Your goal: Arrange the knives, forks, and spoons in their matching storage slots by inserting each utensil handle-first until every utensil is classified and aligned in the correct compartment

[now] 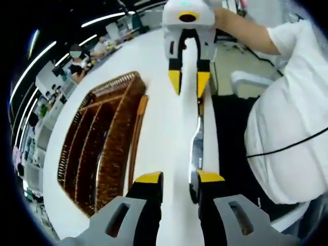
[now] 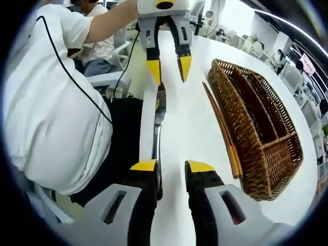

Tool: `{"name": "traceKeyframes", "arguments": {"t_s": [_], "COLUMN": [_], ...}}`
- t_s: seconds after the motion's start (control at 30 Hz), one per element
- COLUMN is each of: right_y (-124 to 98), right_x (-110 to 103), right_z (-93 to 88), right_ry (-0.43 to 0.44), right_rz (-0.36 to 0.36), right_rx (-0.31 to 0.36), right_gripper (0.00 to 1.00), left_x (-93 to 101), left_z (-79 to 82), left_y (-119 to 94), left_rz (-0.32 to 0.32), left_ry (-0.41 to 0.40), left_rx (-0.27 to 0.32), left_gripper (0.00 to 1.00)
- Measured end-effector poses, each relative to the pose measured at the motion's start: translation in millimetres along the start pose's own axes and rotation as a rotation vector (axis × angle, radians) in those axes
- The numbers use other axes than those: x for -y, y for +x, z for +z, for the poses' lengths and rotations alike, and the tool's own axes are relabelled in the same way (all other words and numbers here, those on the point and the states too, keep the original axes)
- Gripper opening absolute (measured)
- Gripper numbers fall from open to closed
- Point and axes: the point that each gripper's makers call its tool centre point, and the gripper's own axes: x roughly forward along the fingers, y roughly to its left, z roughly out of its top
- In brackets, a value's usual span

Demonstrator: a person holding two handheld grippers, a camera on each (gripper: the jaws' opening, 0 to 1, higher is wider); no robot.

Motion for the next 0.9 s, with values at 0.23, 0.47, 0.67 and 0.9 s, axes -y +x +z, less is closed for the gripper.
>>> {"name": "traceKeyframes", "arguments": {"t_s": [0.23, 0.47, 0.67, 0.9], "right_y": [3.9, 7.2, 9.4, 11.0], "right_x": [-11.7, -17.9, -19.8, -19.8], "right_z": [-2.0, -7.6, -12.9, -16.7], "right_ry": [-0.006, -0.006, -0.004, 0.014], "right_rz": [0.023, 0.040, 0.051, 0.062], "right_rx": [-0.008, -0.026, -0.035, -0.029], "right_gripper": [0.20, 0.17, 0.16, 0.15], "left_x": [11.0, 20.2, 21.2, 20.0], "left_z": [-3.7, -3.9, -5.6, -4.6], "left_y": [9.1, 17.9, 23.7, 29.5], "left_rz": [-0.039, -0.073, -0.099, -0.128], "left_ry": [-0.012, -0.022, -0.044, -0.076], "left_rx": [-0.018, -0.037, -0.054, -0.059], "left_gripper": [0.23, 0.22, 0.20, 0.18]}}
